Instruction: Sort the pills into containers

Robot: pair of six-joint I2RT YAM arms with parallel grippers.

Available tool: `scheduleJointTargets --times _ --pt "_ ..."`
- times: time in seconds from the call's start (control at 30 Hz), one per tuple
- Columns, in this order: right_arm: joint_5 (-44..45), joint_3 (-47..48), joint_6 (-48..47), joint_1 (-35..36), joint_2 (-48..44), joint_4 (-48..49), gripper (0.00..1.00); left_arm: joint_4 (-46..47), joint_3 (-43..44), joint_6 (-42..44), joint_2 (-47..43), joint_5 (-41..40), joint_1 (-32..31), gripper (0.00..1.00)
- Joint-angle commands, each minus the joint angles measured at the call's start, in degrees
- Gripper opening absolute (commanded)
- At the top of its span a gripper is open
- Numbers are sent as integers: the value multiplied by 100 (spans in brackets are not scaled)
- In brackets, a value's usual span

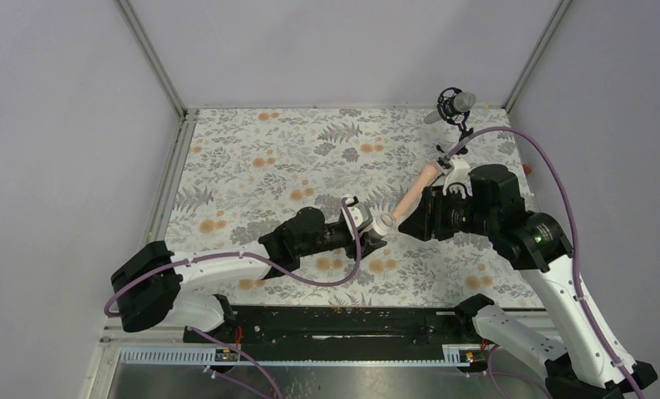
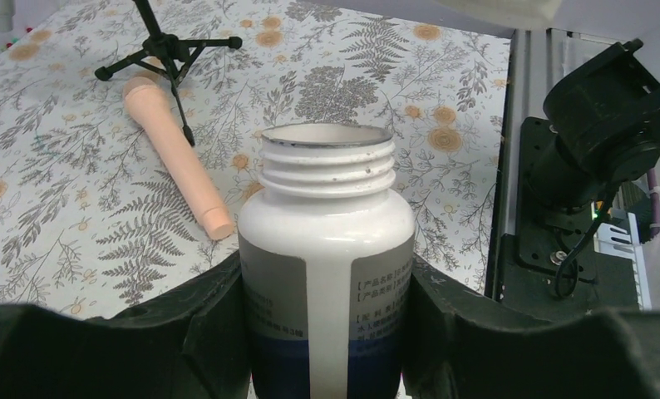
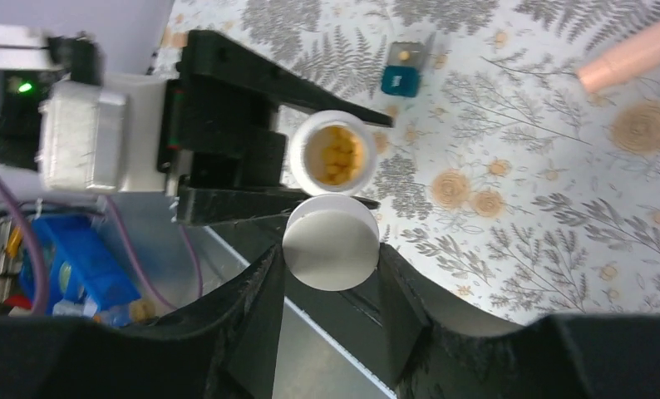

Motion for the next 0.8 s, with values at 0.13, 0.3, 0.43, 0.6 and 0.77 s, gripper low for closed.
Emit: scheduleJointTargets --times 0.13,0.3,0.43,0.6,0.77 --pt "-1245 397 -355 44 424 -106 37 387 279 46 -222 363 26 0" --pt "-1291 510 -353 44 626 -111 38 747 87 277 -383 556 26 0" --pt "-1281 631 -340 44 768 -137 38 943 -84 456 -493 602 26 0" --pt "-1291 760 -335 43 899 -141 38 807 -58 621 -525 656 26 0" --pt "-1327 764 -424 43 945 -134 38 748 2 755 -489 575 26 0"
